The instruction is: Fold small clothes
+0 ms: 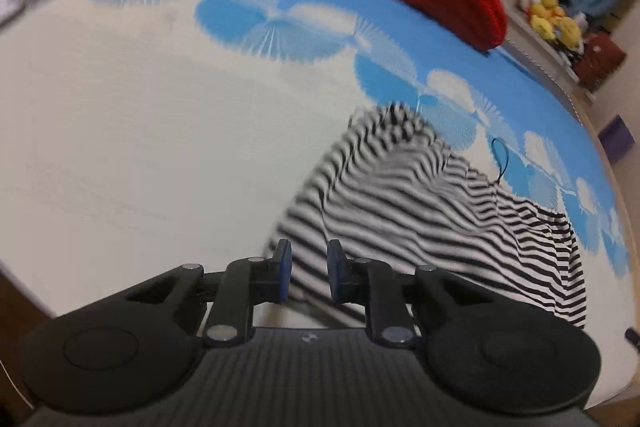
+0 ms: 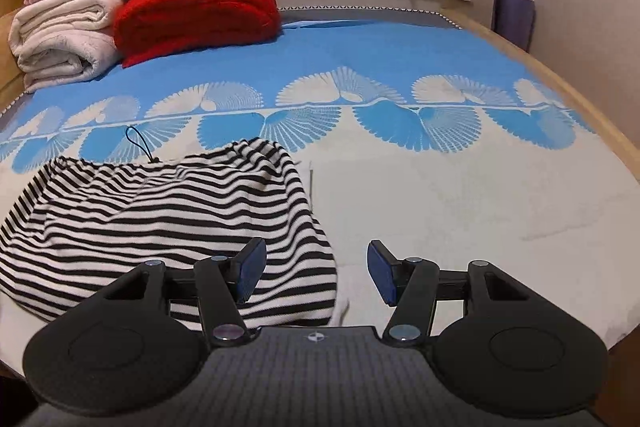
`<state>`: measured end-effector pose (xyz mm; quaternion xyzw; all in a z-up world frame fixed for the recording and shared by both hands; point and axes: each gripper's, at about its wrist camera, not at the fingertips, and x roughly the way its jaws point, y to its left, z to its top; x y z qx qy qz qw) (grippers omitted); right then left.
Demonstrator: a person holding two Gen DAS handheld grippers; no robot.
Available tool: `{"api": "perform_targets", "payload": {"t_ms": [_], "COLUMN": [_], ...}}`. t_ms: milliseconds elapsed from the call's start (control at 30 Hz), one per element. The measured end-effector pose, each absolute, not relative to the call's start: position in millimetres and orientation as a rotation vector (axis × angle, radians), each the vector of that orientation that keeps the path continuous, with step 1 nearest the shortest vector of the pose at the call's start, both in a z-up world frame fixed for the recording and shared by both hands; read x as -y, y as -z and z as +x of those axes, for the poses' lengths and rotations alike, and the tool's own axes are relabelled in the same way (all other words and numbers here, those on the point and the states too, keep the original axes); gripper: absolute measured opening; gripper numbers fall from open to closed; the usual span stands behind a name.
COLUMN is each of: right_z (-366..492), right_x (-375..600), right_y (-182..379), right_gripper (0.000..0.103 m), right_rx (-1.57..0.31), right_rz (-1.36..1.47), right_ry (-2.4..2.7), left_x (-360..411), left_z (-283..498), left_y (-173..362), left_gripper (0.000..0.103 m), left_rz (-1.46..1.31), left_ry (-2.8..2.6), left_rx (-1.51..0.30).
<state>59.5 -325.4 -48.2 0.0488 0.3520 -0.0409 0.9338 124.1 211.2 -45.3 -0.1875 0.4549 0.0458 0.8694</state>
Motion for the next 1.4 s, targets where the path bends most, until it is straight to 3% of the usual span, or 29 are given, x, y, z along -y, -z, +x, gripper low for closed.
{"api": "perform_targets", "payload": {"t_ms": [200, 333, 400, 500, 667, 767, 833, 1267, 1400], "right_z": [55, 55, 56, 57, 63, 66, 68, 80, 82], "right_x": [336, 342, 343, 342, 337, 339, 343, 390, 406], "right_y": [55, 59, 59, 59, 66, 69, 71, 88, 87], "right_gripper": [0.058, 0.058, 0.058, 0.058, 0.058, 0.058, 0.058, 0.058, 0.057], "right_rx": [-0.738, -0.749, -0.748, -0.749, -0.770, -0.788, -0.798, -0.911, -0.906], "right_rz": [0.100, 0.115, 0.122, 0.131, 0.121, 0.108, 0.113, 0.290, 0.348], "right_ry": [0.099, 0.108, 0.104, 0.097, 0.083, 0.080, 0.087, 0.229, 0.268], "left_x": [-222, -231, -234, -239, -232, -226, -222, -176, -110], "left_z": [131, 142, 148, 152, 159, 161, 161, 153, 166], "left_y": [86, 99, 104, 117, 122, 120, 118, 31, -23], "left_gripper": [0.026, 0.041, 0.041, 0.051, 0.052, 0.045, 0.006, 0.003, 0.002], "left_rz": [-0.600, -0.665, -0.672, -0.712, -0.690, -0.660, -0.650, -0.549, -0.486], "left_ry": [-0.189, -0.230, -0.257, -0.293, -0.301, -0.313, -0.314, -0.221, -0.089], "left_rx": [-1.054, -1.086, -1.104, -1.132, -1.133, -1.118, -1.108, -0.920, -0.842]}}
